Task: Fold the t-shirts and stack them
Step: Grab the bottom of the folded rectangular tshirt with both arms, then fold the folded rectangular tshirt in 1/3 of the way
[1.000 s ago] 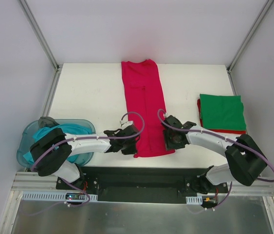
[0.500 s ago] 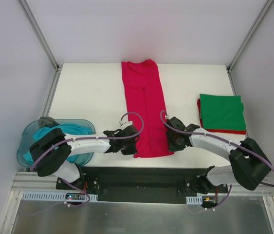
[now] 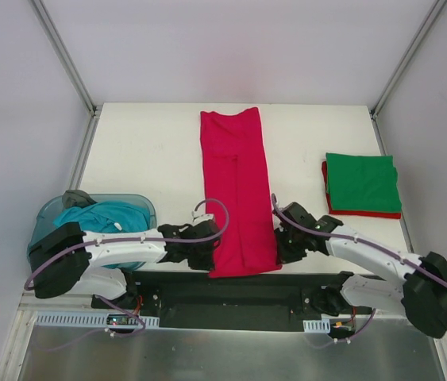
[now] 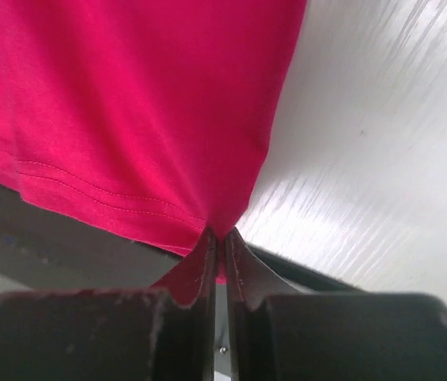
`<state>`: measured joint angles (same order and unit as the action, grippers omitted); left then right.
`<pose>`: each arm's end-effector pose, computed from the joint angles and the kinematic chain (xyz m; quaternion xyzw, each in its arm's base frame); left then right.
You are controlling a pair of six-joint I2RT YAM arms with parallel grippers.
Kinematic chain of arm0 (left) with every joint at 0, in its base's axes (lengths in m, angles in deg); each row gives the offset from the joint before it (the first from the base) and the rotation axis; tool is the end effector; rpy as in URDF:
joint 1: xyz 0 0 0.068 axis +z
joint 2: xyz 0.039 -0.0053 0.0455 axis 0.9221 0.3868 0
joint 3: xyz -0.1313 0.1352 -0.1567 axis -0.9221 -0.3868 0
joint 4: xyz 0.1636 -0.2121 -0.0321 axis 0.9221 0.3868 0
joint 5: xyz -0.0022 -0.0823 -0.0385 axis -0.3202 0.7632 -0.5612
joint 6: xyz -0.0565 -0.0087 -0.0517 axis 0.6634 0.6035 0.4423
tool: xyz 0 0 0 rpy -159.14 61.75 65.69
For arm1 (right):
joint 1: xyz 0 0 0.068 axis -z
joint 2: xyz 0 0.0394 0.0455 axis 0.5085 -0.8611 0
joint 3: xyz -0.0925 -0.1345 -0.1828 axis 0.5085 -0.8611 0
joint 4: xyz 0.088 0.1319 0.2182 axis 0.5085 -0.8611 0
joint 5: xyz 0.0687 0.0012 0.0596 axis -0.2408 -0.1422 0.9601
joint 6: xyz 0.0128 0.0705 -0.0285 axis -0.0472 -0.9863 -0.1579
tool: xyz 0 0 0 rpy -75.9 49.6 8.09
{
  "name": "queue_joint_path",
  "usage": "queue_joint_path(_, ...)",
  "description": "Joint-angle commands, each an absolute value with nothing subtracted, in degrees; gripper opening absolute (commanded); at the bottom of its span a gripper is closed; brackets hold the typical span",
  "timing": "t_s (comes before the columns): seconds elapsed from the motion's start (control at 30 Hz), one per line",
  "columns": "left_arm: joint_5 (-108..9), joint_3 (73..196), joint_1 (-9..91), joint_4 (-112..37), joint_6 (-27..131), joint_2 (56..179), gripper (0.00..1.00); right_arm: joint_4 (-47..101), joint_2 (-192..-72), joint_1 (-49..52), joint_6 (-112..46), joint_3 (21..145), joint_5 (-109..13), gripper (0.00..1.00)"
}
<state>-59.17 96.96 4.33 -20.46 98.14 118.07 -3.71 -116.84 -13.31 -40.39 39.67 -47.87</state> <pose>0.1251 -0.2407 0.1025 0.0397 0.9567 -0.2441 0.1534 0.1580 0.1644 0.1116 -0.2622 0.9375 0.1642 0.1592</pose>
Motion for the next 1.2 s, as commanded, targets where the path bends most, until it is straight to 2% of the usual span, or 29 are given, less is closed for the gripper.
queue_joint_path(0.0,-57.8,95.1,1.2,-14.1,100.5,112.8,0.00,-11.6,-108.8,-13.8,-40.7,38.1,-45.3,0.02)
queue_joint_path(0.2,-62.3,96.5,1.1,-16.0,100.3,108.1,0.00,-8.6,-106.3,-13.9,-41.5,39.2,-41.2,0.01)
queue_joint_path(0.37,-68.9,99.9,2.0,-16.2,97.0,106.8,0.00,-8.2,-109.9,-13.8,-38.2,46.4,-46.5,0.01)
queue_joint_path(0.5,-70.5,101.2,7.0,-19.7,91.4,107.2,0.00,-7.8,-115.8,-13.5,-36.7,54.1,-53.4,0.01)
queue_joint_path(0.67,-65.0,101.5,16.2,-29.5,84.1,109.7,0.00,-5.7,-123.5,-11.5,-34.0,62.2,-60.5,0.01)
queue_joint_path(0.87,-59.6,107.8,25.0,-32.5,77.4,115.4,0.00,-3.2,-131.7,-7.8,-31.5,71.4,-66.9,0.01)
queue_joint_path(1.17,-55.0,118.0,33.6,-33.5,72.2,126.2,0.00,1.4,-142.8,-1.6,-26.5,81.9,-63.4,0.01)
